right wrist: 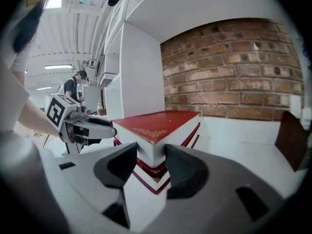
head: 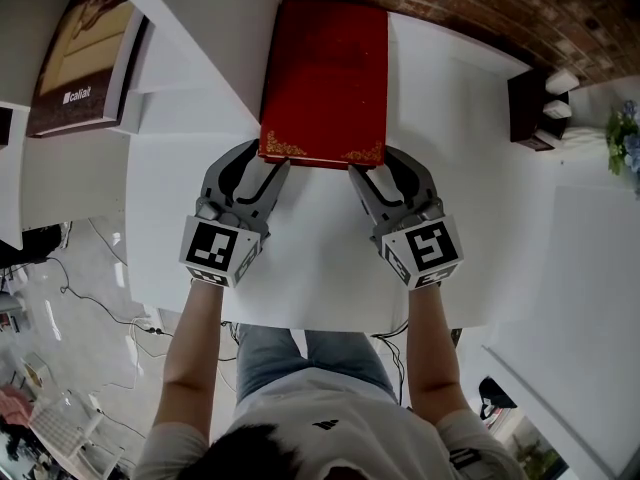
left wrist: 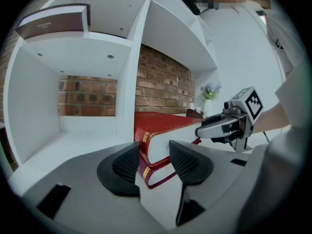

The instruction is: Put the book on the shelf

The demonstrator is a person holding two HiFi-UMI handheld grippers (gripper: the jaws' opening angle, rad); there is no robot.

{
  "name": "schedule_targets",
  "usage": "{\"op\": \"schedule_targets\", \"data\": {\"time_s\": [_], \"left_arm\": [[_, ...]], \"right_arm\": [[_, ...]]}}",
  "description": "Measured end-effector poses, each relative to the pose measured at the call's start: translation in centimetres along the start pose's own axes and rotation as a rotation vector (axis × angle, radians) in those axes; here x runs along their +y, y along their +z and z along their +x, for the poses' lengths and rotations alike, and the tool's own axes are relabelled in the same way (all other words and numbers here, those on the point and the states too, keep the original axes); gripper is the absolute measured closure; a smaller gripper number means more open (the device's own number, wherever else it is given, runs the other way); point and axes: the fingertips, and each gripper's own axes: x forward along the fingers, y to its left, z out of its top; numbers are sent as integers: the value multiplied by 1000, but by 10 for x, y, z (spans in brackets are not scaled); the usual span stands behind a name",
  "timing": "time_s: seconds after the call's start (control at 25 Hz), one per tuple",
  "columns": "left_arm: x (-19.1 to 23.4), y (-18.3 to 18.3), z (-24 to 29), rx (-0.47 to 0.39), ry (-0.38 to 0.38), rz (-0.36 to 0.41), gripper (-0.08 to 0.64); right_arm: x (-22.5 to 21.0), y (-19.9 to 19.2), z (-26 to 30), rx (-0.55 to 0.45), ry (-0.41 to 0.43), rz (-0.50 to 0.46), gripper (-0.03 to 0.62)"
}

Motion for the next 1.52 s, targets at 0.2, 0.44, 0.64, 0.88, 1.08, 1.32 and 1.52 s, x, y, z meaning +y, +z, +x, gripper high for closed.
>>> {"op": "schedule_targets", "data": {"time_s": [0.2, 0.44, 0.64, 0.88, 1.08, 1.32, 1.52], "left_arm": [[-4, 13, -7, -20, 3, 5, 374], [-15, 29, -18, -38, -13, -7, 380], [-29, 48, -31, -62, -37, 0, 383], [-41, 70, -43, -102, -54, 13, 383], [-53, 89, -56, -136, -72, 42, 385], [-64, 110, -78, -176, -86, 64, 387], [-67, 122, -105, -205, -110, 74, 387]], "right_arm": [[3, 15, -10, -37, -13, -9, 417], [7, 32, -29, -74, -43, -3, 423], [12, 51, -53, -110, -75, -11, 426], [18, 69, -76, -142, -109, -22, 430], [25, 81, -96, -167, -136, -16, 432], [39, 97, -118, -198, -160, -5, 433], [64, 112, -134, -210, -190, -22, 434]]}}
